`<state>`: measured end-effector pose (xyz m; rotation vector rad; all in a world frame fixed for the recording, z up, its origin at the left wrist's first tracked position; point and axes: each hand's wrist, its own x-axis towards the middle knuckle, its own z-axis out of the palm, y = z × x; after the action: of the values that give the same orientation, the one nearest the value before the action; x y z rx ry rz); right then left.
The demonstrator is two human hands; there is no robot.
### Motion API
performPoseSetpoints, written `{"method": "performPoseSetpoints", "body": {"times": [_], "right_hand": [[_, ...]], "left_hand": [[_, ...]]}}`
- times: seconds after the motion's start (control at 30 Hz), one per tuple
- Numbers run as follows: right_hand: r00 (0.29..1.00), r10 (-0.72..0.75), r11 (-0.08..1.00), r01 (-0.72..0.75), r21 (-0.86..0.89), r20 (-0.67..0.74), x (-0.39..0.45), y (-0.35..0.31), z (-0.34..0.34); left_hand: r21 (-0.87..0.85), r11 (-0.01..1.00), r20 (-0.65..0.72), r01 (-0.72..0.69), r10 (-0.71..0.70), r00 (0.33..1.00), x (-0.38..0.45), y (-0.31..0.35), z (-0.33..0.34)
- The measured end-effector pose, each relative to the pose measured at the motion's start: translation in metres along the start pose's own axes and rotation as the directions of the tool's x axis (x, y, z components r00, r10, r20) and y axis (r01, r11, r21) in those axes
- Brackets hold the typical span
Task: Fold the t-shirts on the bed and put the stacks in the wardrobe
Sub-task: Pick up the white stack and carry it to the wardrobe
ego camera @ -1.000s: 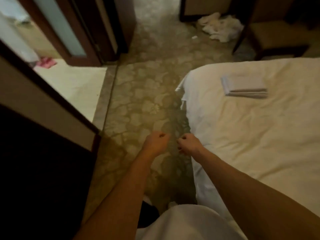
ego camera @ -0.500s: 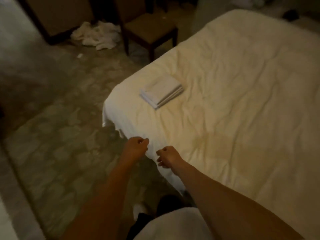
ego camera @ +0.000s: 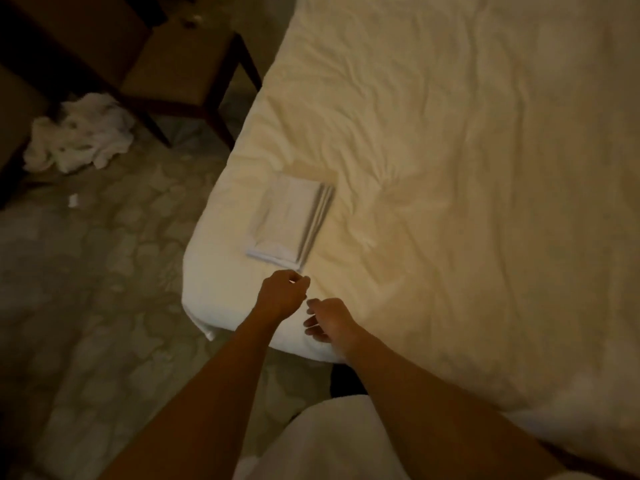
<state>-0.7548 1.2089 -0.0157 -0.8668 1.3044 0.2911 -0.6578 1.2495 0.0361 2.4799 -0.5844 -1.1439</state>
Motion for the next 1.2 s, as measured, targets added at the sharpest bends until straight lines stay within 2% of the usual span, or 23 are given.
{"method": "performPoseSetpoints", "body": {"times": [0.17,0.43,0.57,0.7,0.83,0.97,1.07,1.13,1.2], "right_hand": [[0.997,0.057,0.984,-0.067,0.168,0.059,0.019,-0.040,0.016],[0.995,0.103,0.931,-0.091,0.354,-0.016,0.052,-0.072,0.030],[0.991,0.133,0.885,-0.111,0.451,-0.016,0.064,-0.077,0.064],[0.983,0.165,0.820,-0.089,0.565,-0.084,0.089,-0.095,0.094],[0.953,0.294,0.689,-0.155,0.708,-0.078,0.107,-0.113,0.120],[0.936,0.352,0.535,-0.175,0.827,-0.029,0.124,-0.121,0.152],[0.922,0.378,0.396,-0.080,0.915,-0.083,0.141,-0.135,0.166],[0.909,0.400,0.313,-0.013,0.950,-0.120,0.150,-0.143,0.166],[0.900,0.415,0.213,0.044,0.976,-0.131,0.156,-0.146,0.165]], "left_hand": [[0.166,0.985,0.025,-0.040,0.037,0.999,0.060,0.015,-0.038],[0.354,0.920,0.139,-0.168,0.126,0.982,0.136,0.043,-0.070],[0.495,0.838,0.188,-0.231,0.157,0.970,0.169,0.037,-0.092],[0.579,0.714,0.296,-0.394,0.266,0.917,0.225,0.041,-0.103],[0.643,0.505,0.450,-0.576,0.359,0.818,0.278,0.051,-0.105],[0.620,0.378,0.536,-0.687,0.435,0.723,0.327,0.078,-0.109],[0.630,0.284,0.628,-0.723,0.361,0.689,0.362,0.101,-0.106],[0.615,0.301,0.673,-0.728,0.280,0.684,0.374,0.111,-0.102],[0.577,0.302,0.738,-0.759,0.204,0.643,0.380,0.116,-0.093]]}}
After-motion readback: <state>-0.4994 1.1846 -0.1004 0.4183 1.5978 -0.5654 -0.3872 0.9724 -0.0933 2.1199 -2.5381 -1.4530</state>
